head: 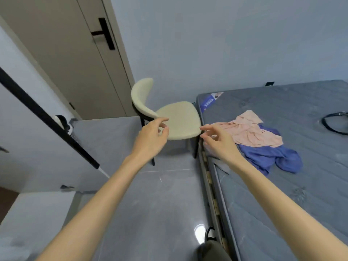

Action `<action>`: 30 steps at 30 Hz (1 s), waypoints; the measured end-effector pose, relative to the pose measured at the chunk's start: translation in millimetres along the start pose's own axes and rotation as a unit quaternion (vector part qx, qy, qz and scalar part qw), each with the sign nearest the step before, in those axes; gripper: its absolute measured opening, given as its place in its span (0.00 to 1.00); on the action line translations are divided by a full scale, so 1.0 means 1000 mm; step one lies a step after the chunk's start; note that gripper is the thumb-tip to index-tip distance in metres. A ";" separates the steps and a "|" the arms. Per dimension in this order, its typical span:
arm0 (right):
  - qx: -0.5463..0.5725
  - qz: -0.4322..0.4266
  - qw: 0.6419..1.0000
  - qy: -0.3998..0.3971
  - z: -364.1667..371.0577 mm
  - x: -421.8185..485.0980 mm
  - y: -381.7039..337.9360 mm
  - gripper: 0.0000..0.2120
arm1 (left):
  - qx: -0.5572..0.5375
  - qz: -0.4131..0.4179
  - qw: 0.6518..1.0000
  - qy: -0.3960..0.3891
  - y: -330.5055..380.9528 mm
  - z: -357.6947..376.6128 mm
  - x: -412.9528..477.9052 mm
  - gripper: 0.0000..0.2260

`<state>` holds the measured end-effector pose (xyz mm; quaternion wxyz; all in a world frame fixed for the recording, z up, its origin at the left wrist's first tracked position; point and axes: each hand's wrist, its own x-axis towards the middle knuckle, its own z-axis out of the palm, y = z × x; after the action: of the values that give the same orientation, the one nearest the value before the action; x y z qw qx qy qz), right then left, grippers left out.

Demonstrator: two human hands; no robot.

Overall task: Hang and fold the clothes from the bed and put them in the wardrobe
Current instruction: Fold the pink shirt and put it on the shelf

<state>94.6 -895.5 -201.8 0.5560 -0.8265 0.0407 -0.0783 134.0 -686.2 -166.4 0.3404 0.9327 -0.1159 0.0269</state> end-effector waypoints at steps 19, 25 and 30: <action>-0.105 0.253 0.962 0.014 -0.174 0.142 0.258 0.14 | 0.056 -0.047 0.971 -0.228 0.048 0.289 0.203 0.19; -0.115 0.270 0.955 0.038 -0.185 0.226 0.309 0.16 | 0.054 -0.056 0.961 -0.267 0.019 0.349 0.281 0.21; -0.135 0.282 0.949 0.047 -0.180 0.306 0.351 0.18 | 0.055 -0.061 0.952 -0.296 -0.013 0.399 0.355 0.20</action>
<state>371.6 -1239.8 -434.9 0.4360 -0.8439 0.3089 0.0489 470.9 -1002.7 -434.8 0.2401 0.9213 -0.1530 -0.2649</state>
